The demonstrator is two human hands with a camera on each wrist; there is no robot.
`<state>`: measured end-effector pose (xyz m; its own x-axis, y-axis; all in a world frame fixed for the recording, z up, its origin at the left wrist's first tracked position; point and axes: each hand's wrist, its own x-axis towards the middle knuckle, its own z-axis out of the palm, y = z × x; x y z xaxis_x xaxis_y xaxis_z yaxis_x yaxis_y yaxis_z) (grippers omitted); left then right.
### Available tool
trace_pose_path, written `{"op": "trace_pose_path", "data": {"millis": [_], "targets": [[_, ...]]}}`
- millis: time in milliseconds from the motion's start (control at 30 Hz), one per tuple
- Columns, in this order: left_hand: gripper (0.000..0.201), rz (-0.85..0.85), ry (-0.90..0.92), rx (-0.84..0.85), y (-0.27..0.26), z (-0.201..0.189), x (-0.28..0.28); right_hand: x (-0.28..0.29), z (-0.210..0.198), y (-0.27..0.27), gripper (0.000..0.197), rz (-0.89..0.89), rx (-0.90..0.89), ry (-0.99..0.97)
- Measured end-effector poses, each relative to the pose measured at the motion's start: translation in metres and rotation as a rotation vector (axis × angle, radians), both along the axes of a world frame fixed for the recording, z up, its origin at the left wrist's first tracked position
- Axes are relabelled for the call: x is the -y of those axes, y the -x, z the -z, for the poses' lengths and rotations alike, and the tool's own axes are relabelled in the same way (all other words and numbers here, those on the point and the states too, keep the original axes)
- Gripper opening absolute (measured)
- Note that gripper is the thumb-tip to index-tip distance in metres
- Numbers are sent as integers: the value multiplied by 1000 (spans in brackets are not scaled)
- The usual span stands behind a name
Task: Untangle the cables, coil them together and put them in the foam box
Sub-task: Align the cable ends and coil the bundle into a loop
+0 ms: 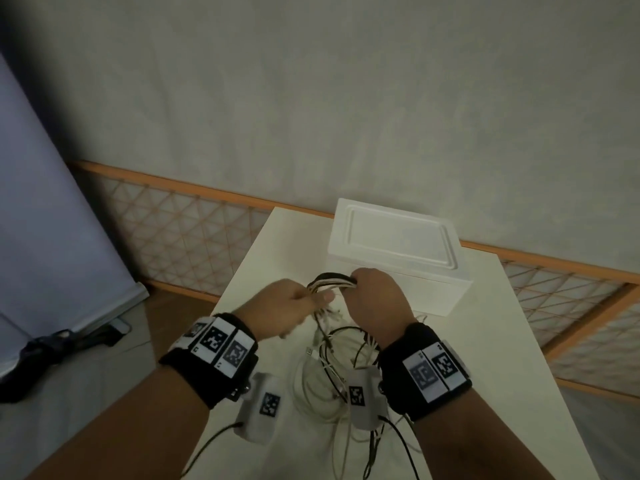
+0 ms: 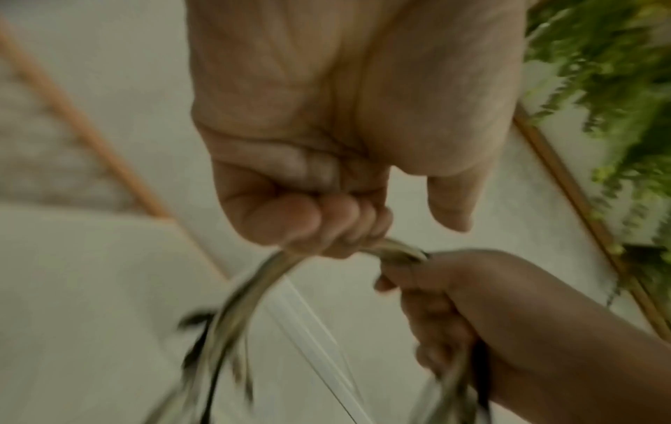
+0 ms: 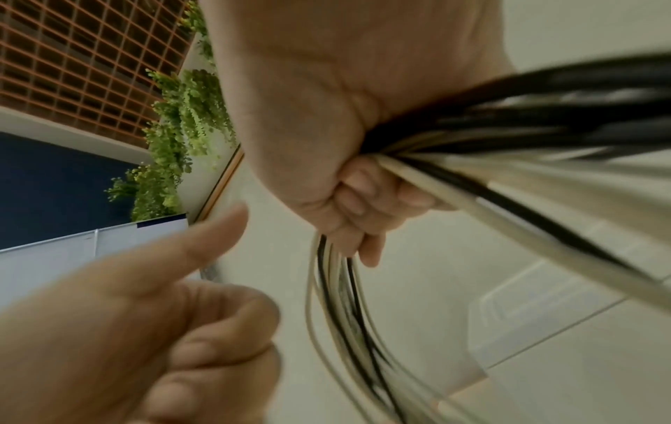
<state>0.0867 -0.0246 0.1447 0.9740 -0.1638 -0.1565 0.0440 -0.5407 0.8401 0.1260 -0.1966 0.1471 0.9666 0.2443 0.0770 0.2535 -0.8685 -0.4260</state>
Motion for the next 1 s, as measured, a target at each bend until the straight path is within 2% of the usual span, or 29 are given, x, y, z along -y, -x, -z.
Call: {"op": "trace_pose_path", "data": {"millis": [67, 133, 200, 267, 400, 567, 633, 733, 867, 933, 1000], "targets": [[65, -62, 496, -321, 5, 7, 17, -7, -1, 6, 17, -16, 18, -9], [60, -199, 949, -516, 0, 14, 27, -16, -2, 17, 13, -65, 29, -7], [45, -402, 1279, -581, -12, 18, 30, -21, 1, 29, 18, -139, 53, -7], [31, -594, 1421, -578, -25, 20, 29, -19, 8, 39, 27, -208, 62, 34], [27, -769, 1549, -540, -44, 21, 9, 1, 25, 51, 23, -294, -1, 95], [31, -703, 1561, -498, -53, 21, 8, 30, 34, 58, 25, -274, -6, 111], [30, -709, 1549, -475, -54, 25, 13, 37, 38, 58, 37, -271, 22, 140], [34, -730, 1459, -484, -53, 35, 11, 42, 45, 59, 58, -319, 36, 259], [33, -737, 1230, -448, -45, 41, 15, 44, 45, 60, 51, -364, -208, 313], [32, -702, 1142, -354, -41, 40, 18, 47, 40, 54, 66, -360, -314, 255], [38, -607, 1073, -243, -34, 35, 21, 46, 28, 47, 84, -308, -317, 38]]}}
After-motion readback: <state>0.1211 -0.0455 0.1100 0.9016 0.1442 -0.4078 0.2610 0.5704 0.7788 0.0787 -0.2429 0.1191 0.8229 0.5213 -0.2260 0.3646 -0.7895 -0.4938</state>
